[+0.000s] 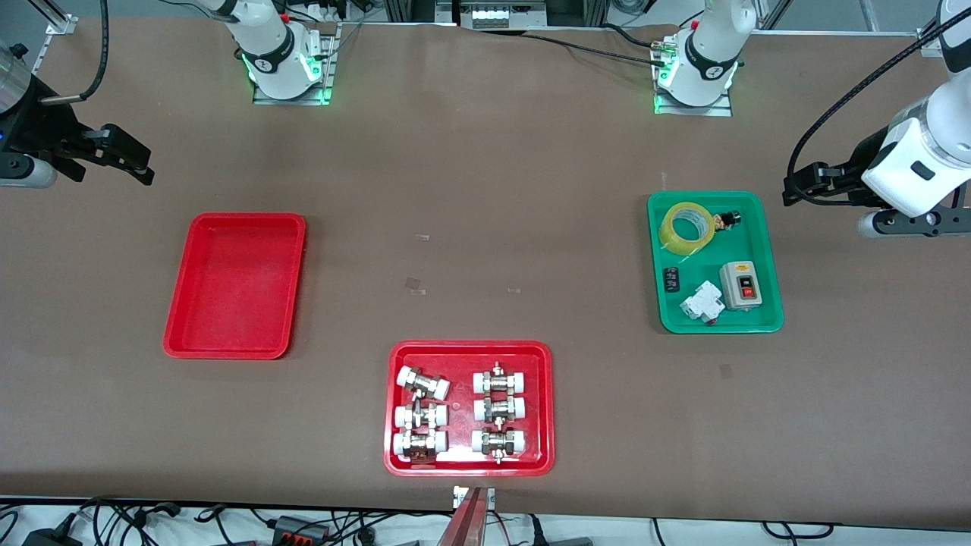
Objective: Left arm passes tape to right arm into tray
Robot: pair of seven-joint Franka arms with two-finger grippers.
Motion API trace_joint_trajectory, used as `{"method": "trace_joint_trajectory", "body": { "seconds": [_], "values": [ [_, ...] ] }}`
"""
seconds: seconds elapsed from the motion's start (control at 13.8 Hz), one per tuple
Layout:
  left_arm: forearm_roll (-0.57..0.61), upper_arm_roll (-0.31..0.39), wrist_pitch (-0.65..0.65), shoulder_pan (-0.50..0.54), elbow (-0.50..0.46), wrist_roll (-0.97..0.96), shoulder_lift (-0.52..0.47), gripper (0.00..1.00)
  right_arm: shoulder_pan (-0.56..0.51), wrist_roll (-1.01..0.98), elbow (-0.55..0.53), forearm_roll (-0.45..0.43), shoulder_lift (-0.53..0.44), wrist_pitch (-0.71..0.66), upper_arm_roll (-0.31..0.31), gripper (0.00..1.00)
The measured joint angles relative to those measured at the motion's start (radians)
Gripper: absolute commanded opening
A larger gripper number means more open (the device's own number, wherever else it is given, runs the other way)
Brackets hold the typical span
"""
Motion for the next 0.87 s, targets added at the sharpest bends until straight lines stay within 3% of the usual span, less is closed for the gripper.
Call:
{"method": "trace_joint_trajectory", "body": {
  "seconds": [0.65, 0.87],
  "values": [
    [-0.006, 0.006, 0.003, 0.01, -0.009, -0.002, 0.006, 1.0, 0.0, -0.001, 0.0, 0.0, 0.001, 0.002, 0.0, 1.0],
    [-0.013, 0.013, 0.004, 0.023, -0.028, -0.002, 0.056, 1.0, 0.0, -0.001, 0.0, 0.0, 0.001, 0.002, 0.0, 1.0]
  ]
}}
